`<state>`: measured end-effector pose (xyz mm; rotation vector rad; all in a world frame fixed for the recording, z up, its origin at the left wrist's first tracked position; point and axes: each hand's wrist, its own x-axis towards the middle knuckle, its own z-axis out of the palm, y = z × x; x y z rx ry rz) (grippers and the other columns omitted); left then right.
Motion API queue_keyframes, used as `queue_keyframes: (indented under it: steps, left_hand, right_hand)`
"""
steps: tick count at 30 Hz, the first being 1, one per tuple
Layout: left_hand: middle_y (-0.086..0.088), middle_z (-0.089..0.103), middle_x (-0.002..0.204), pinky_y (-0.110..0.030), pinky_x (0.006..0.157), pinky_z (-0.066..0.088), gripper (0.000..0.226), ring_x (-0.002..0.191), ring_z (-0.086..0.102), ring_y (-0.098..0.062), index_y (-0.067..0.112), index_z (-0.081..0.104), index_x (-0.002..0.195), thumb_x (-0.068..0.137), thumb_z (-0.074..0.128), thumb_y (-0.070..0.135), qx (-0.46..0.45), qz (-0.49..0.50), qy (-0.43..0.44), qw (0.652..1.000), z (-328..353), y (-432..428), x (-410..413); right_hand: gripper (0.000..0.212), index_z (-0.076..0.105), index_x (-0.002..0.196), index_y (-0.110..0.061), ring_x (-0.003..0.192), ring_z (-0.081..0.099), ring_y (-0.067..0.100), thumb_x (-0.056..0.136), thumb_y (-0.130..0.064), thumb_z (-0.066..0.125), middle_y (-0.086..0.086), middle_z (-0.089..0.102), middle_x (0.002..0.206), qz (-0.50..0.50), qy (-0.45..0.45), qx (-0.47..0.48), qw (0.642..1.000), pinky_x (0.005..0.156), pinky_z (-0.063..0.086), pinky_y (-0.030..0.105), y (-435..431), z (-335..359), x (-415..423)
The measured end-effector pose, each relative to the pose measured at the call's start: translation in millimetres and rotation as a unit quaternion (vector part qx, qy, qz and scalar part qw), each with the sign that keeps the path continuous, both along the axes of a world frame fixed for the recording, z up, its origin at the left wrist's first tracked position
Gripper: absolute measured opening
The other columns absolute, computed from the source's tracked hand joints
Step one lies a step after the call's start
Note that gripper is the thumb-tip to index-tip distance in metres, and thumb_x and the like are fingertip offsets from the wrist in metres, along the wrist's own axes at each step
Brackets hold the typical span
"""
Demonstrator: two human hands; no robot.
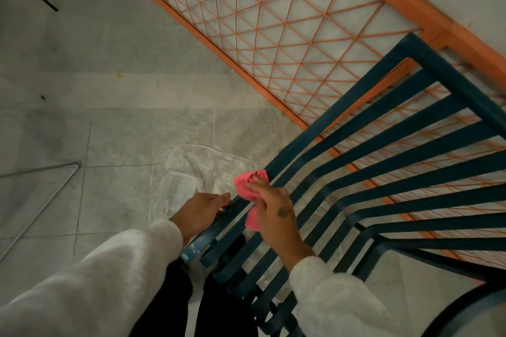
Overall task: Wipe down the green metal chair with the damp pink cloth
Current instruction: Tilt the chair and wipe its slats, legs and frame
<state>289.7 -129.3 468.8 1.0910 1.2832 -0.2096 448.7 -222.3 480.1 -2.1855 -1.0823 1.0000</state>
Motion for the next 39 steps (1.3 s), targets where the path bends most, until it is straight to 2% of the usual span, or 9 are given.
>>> queue_keyframes:
  steps: [3,6,13,19,23,26,30,34,39]
  left_hand:
    - [0.001,0.076,0.099,-0.045,0.100,0.049,0.039,0.096,0.070,-0.019,0.022,0.076,0.093,0.090,0.054,0.054,-0.012,0.006,-0.001,1.000,4.0,-1.1,-10.2]
    - [0.000,0.075,0.101,-0.044,0.100,0.049,0.043,0.097,0.070,-0.019,0.020,0.074,0.101,0.091,0.052,0.055,-0.013,-0.001,-0.001,1.000,6.8,-3.4,-19.5]
    - [-0.006,0.074,0.104,-0.044,0.101,0.048,0.053,0.100,0.068,-0.022,0.014,0.074,0.104,0.092,0.048,0.058,-0.011,-0.027,0.020,0.999,5.0,-14.1,-45.5]
    - [-0.007,0.073,0.108,-0.041,0.101,0.047,0.057,0.105,0.066,-0.021,0.013,0.074,0.105,0.091,0.045,0.060,-0.029,-0.029,0.018,0.999,7.2,-19.9,-66.8]
    - [0.000,0.072,0.111,-0.025,0.085,0.044,0.046,0.106,0.065,-0.012,0.024,0.075,0.102,0.095,0.043,0.056,-0.063,-0.019,-0.002,0.998,9.2,-21.8,-77.2]
    - [-0.002,0.070,0.115,-0.023,0.082,0.040,0.045,0.104,0.062,-0.012,0.020,0.073,0.105,0.097,0.042,0.052,-0.066,-0.024,-0.024,0.997,11.8,-19.3,-83.7]
    - [-0.002,0.058,0.135,-0.021,0.091,0.036,0.047,0.109,0.056,-0.011,0.012,0.054,0.136,0.100,0.042,0.039,-0.069,-0.034,-0.057,0.995,15.6,-13.1,-101.6]
    - [-0.006,0.058,0.130,-0.008,0.067,0.045,0.043,0.109,0.053,-0.012,0.002,0.052,0.136,0.103,0.041,0.028,-0.089,-0.038,-0.074,0.993,12.9,-10.4,-111.4]
    - [-0.001,0.060,0.127,-0.021,0.091,0.040,0.050,0.111,0.055,-0.011,0.010,0.058,0.130,0.101,0.038,0.045,-0.090,-0.074,-0.095,0.989,1.9,-12.9,-118.6]
  right_hand:
    - [0.043,0.059,0.128,-0.035,0.109,0.049,0.007,0.095,-0.008,0.051,-0.003,0.053,0.132,0.104,0.001,-0.002,0.995,0.106,0.042,0.029,-1.1,2.8,12.5]
    - [0.042,0.062,0.123,-0.036,0.109,0.053,0.008,0.093,-0.007,0.055,-0.006,0.054,0.130,0.168,0.000,0.015,0.986,0.101,0.044,0.019,9.9,10.5,48.2]
    - [0.044,0.060,0.129,-0.028,0.124,0.051,0.016,0.094,-0.003,0.053,0.003,0.050,0.142,0.022,-0.058,0.017,0.998,0.106,0.040,0.027,24.9,-8.4,49.9]
    - [0.041,0.061,0.127,-0.028,0.117,0.045,0.003,0.096,-0.005,0.052,-0.003,0.051,0.139,0.017,0.000,0.002,1.000,0.093,0.028,0.000,-5.8,-6.0,-26.8]
    - [0.042,0.062,0.128,-0.027,0.122,0.047,0.010,0.095,-0.002,0.051,-0.007,0.056,0.136,0.075,0.021,-0.009,0.997,0.105,0.036,0.020,-18.7,-3.3,-61.6]
    - [0.043,0.062,0.128,-0.025,0.124,0.051,0.008,0.094,0.000,0.051,-0.011,0.056,0.134,0.080,0.074,-0.020,0.994,0.103,0.036,0.009,-19.2,12.5,-64.2]
    - [0.040,0.062,0.118,-0.047,0.113,0.053,0.006,0.095,-0.015,0.056,-0.019,0.057,0.129,-0.068,0.113,-0.009,0.991,0.099,0.044,0.028,-24.4,53.5,-53.1]
    - [0.037,0.062,0.110,-0.047,0.109,0.059,0.012,0.096,-0.014,0.056,-0.012,0.063,0.120,-0.152,0.109,0.050,0.981,0.094,0.048,0.038,-37.2,82.1,-54.4]
    - [0.038,0.060,0.124,-0.038,0.113,0.053,0.000,0.096,-0.014,0.057,-0.018,0.054,0.132,-0.130,0.037,0.025,0.990,0.100,0.044,0.023,-46.4,61.1,-96.3]
